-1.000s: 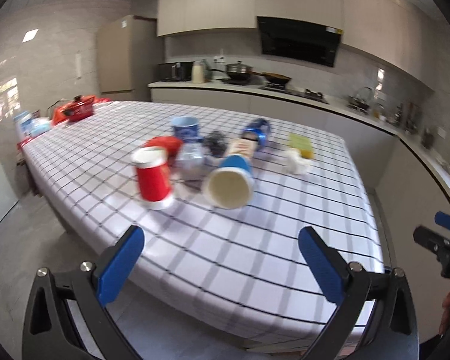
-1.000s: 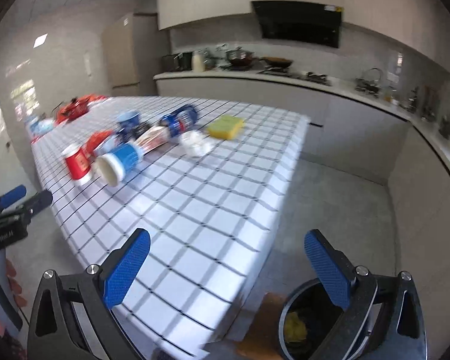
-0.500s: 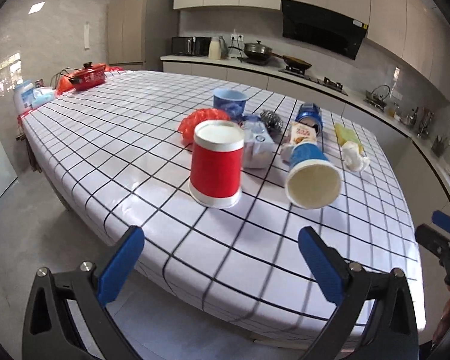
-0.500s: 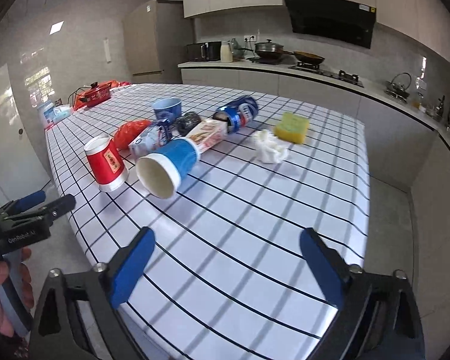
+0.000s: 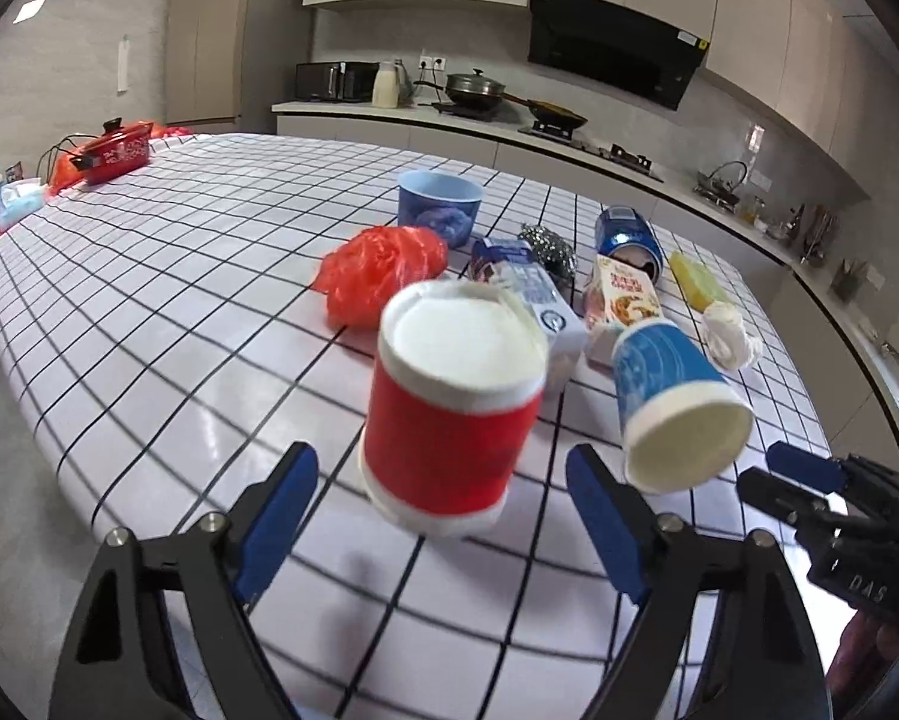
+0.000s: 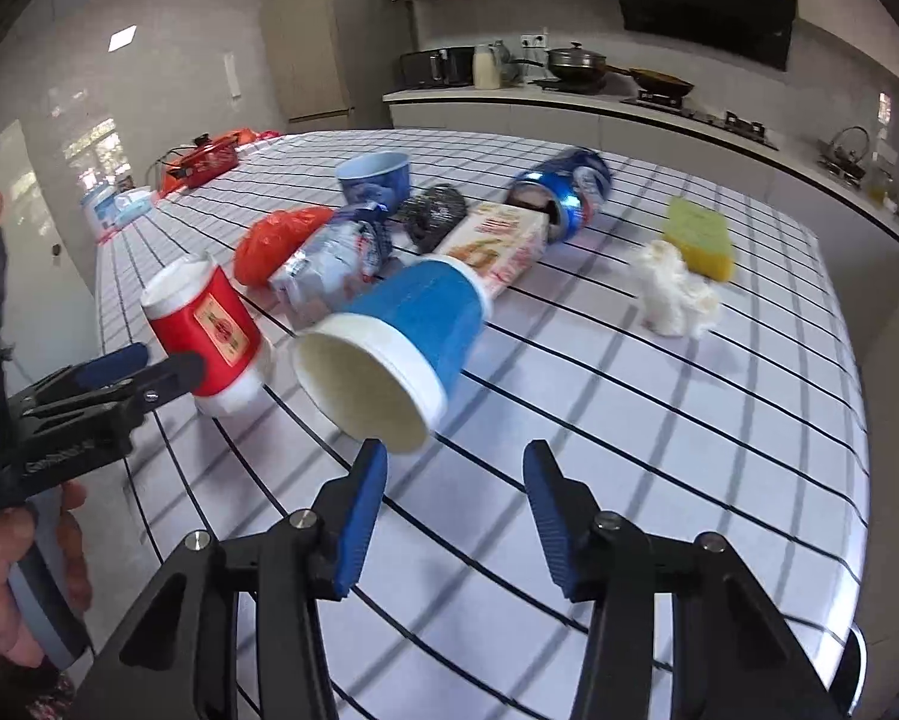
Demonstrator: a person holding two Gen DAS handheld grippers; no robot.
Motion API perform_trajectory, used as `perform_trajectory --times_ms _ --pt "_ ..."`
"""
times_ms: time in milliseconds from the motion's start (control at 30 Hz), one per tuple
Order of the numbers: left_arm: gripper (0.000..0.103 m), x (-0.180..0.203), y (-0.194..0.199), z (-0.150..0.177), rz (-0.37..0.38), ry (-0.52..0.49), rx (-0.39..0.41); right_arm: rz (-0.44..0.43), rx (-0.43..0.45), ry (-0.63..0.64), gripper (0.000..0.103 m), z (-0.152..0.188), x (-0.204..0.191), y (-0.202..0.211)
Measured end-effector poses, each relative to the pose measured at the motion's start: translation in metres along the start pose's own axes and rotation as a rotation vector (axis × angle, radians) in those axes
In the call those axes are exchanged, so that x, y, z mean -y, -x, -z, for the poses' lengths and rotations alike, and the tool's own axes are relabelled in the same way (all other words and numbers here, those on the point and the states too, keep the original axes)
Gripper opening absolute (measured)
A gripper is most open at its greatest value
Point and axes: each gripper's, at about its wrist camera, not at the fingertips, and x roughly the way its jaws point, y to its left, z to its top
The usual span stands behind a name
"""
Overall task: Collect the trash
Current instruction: 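Grasp the red paper cup with the left gripper while the right grasps the blue cup, then carry both cups over the black bin and open both grippers to drop them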
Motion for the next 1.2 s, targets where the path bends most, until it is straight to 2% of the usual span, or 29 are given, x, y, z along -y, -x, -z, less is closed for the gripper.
perform_trajectory --times_ms 133,167,200,233,300,367,800,1200 --pt "0.086 -0.004 -0.010 -0.009 0.023 0.008 0.000 -0.003 0.006 -0.002 0.050 -0.011 -0.006 -0.016" --pt "0.086 -0.005 -0.012 -0.010 0.028 0.008 -0.001 -0.002 0.004 -0.007 0.046 -0.012 -0.006 -0.019" --pt "0.081 -0.005 -0.014 -0.011 0.033 0.008 -0.004 -0.001 0.001 -0.014 0.037 -0.014 -0.005 -0.023" --pt "0.073 -0.006 -0.016 -0.012 0.045 0.011 -0.005 -0.002 -0.004 -0.019 0.031 -0.015 -0.005 -0.027" --pt "0.062 -0.008 -0.019 -0.013 0.069 0.020 -0.010 -0.002 -0.010 -0.028 0.011 -0.016 -0.003 -0.031" --pt "0.059 -0.011 -0.017 -0.013 0.080 0.027 0.004 -0.001 -0.006 -0.038 0.005 -0.016 -0.001 -0.032" --pt "0.057 -0.002 0.010 -0.019 0.086 0.005 0.060 0.013 0.051 -0.060 0.004 -0.015 0.012 -0.001" --pt "0.057 0.055 0.038 -0.010 0.144 -0.082 0.078 0.076 0.107 -0.114 0.004 0.003 0.053 0.067"
